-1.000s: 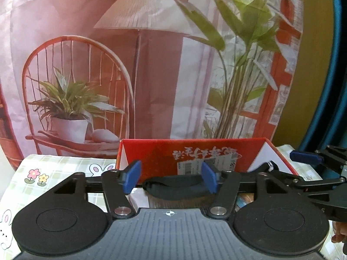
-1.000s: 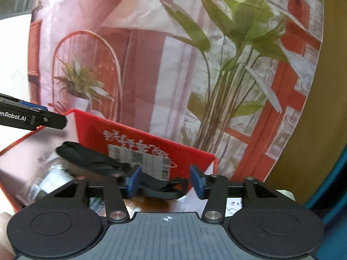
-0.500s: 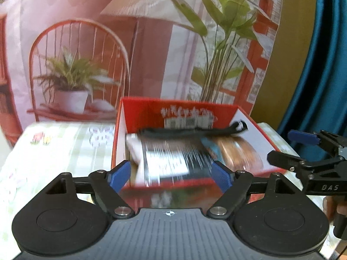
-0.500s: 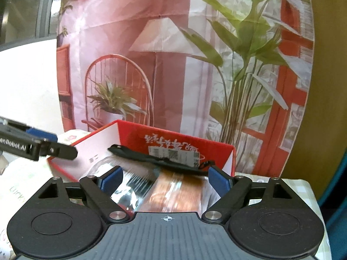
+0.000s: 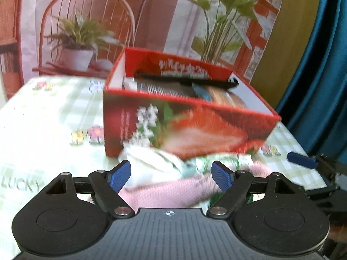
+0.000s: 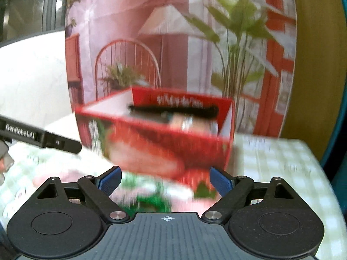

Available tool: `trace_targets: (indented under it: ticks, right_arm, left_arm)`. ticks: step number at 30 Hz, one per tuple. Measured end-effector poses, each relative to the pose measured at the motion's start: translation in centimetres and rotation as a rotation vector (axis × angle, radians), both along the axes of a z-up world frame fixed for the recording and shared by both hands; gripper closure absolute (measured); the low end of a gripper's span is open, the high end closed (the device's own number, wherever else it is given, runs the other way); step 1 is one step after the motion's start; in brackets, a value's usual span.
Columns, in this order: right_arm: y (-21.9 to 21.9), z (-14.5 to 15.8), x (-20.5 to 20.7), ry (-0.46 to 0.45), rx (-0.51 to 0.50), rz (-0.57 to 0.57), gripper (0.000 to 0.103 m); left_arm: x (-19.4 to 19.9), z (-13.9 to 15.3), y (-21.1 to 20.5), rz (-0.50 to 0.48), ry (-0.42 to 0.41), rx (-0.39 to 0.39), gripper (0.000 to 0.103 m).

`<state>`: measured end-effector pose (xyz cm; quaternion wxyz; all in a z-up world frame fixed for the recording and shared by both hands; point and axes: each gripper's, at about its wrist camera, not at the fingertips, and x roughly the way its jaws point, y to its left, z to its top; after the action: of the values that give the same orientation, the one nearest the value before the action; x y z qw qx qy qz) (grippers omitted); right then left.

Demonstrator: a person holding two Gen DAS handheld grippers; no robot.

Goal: Organize soft objects
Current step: 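Move both grippers down to the green tasseled sachet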

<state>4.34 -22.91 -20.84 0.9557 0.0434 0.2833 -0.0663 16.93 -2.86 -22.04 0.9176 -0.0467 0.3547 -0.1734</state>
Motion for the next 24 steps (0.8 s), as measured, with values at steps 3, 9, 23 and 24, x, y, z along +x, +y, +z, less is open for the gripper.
trace_targets:
  ticks: [3, 9, 23, 24]
  right_arm:
    - [0.6, -1.8, -0.8, 0.034, 0.028, 0.012, 0.018]
    - [2.3, -4.2, -1.0, 0.047, 0.037, 0.071, 0.024]
    - [2.4, -5.8, -0.2, 0.027, 0.083, 0.124, 0.035]
    - [2.5, -5.9, -0.1, 0.031, 0.081, 0.133, 0.036]
  left_arm:
    - [-0.7, -1.1, -0.5, -0.010, 0.024, 0.001, 0.020]
    - [-1.8, -2.7, -1.8, -0.042, 0.040, 0.040, 0.020]
    - [-1.5, -4.0, -2.4, -0.064, 0.063, 0.049, 0.020]
    - [-1.5, -3.9, -2.5, -0.066, 0.065, 0.041, 0.020]
